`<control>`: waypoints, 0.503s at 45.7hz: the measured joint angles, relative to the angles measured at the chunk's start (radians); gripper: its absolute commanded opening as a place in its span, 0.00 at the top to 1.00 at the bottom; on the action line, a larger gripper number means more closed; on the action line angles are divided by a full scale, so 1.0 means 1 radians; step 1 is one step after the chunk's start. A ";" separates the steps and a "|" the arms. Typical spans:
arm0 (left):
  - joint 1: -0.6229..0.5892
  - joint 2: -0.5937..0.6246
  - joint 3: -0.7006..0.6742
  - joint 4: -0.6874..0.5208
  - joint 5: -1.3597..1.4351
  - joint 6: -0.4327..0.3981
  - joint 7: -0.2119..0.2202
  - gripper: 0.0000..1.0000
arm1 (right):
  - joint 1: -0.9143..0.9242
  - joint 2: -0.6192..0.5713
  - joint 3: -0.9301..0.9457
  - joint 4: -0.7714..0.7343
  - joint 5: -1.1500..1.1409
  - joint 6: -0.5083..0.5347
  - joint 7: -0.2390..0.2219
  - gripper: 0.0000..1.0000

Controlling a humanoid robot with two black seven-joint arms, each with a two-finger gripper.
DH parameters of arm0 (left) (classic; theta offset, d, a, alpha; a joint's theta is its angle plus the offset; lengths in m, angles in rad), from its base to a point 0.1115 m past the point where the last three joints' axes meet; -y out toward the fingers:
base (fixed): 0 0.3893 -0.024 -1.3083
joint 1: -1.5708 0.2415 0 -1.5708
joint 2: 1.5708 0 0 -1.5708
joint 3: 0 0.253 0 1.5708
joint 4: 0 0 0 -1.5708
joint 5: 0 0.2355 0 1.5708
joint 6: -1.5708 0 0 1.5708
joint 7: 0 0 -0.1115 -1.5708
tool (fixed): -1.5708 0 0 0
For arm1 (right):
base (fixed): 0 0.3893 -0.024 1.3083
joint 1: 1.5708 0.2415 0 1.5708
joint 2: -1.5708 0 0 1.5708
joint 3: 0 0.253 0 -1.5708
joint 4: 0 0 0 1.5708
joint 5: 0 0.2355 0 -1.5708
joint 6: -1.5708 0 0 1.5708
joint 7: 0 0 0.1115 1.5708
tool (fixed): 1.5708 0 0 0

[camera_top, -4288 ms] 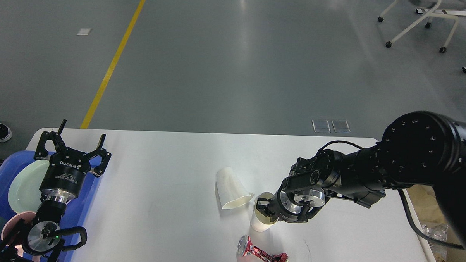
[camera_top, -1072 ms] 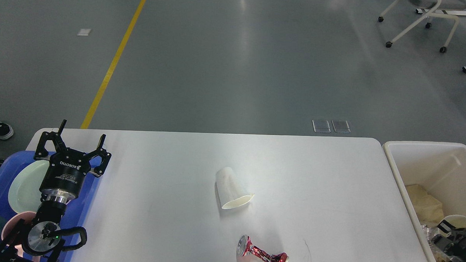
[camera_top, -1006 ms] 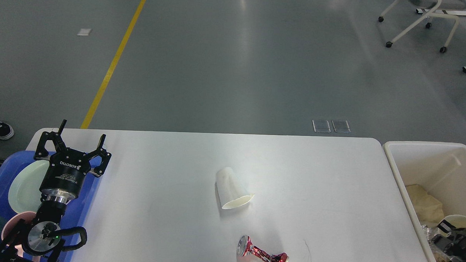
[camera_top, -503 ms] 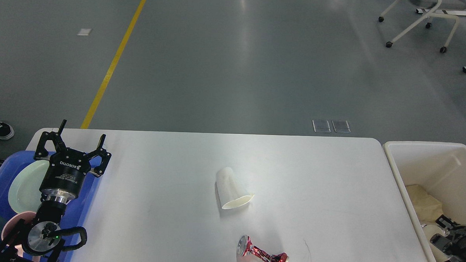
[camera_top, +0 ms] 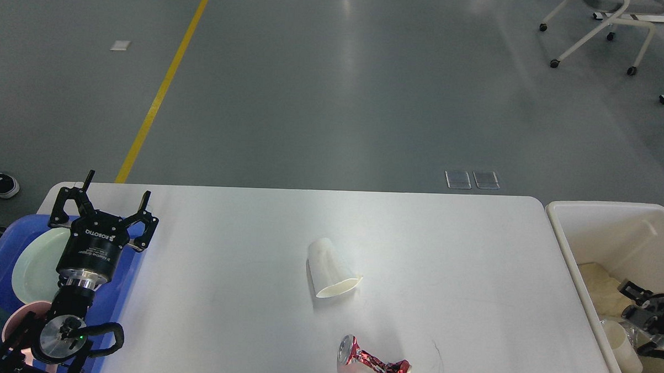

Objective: Tidy desktop
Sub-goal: 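Release the white cup into the bin with the right gripper, then raise the right gripper and move it to the folded white paper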

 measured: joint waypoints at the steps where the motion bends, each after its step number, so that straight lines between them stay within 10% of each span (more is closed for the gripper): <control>1: 0.000 0.000 0.000 0.000 0.000 0.000 0.000 0.04 | 0.020 -0.011 -0.001 0.021 -0.015 0.005 0.000 0.00; 12: -0.001 0.000 0.000 0.000 0.000 0.000 0.000 0.04 | 0.303 -0.114 -0.060 0.265 -0.217 0.166 -0.007 0.00; 23: -0.001 0.000 0.000 0.000 0.000 0.000 0.000 0.04 | 0.754 -0.090 -0.237 0.483 -0.238 0.611 -0.007 0.00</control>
